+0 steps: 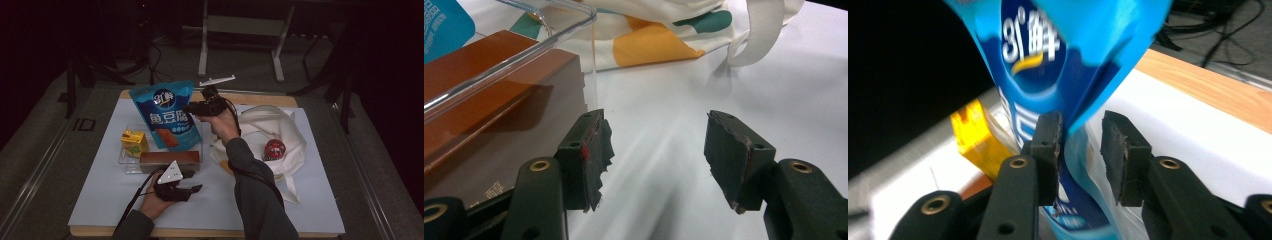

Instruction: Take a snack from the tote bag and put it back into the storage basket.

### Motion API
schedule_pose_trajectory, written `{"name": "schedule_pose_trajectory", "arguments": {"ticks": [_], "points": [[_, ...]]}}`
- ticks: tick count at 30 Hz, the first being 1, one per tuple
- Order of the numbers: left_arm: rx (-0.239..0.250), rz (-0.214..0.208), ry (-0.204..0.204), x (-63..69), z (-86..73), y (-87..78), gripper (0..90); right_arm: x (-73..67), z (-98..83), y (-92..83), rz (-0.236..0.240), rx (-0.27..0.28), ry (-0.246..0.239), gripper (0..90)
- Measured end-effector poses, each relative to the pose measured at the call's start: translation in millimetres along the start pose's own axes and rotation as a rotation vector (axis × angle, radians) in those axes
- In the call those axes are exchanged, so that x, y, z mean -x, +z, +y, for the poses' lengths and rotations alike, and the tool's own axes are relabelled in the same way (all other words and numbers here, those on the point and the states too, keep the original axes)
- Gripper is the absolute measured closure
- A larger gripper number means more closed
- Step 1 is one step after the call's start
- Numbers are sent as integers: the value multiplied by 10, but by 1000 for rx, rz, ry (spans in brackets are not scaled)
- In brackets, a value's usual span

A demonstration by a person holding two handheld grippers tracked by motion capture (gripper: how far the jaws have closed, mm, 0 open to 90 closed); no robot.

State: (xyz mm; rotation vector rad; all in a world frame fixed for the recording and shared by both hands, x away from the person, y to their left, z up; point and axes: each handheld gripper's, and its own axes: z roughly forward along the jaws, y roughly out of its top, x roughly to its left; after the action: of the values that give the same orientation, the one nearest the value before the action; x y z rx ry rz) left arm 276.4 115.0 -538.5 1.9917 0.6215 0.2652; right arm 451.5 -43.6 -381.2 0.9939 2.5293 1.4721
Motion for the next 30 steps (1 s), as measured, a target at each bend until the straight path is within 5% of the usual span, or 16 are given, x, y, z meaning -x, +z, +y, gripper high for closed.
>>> {"name": "schedule_pose_trajectory", "arguments": {"ticks": [8,14,18,21,30], "points": [[-3,1,2,3,1,3,420,-167,-53,86,-121,-196,-211,647],[-5,0,2,3,2,2,419,-124,-129,156,-108,-238,-196,645],[-5,0,1,2,2,4,419,-96,-231,248,-170,-332,-240,674],[-7,1,3,5,3,7,419,-84,-255,248,-143,-290,-208,715],[-5,0,3,4,2,6,419,-271,-236,413,-114,-267,-242,735]]}}
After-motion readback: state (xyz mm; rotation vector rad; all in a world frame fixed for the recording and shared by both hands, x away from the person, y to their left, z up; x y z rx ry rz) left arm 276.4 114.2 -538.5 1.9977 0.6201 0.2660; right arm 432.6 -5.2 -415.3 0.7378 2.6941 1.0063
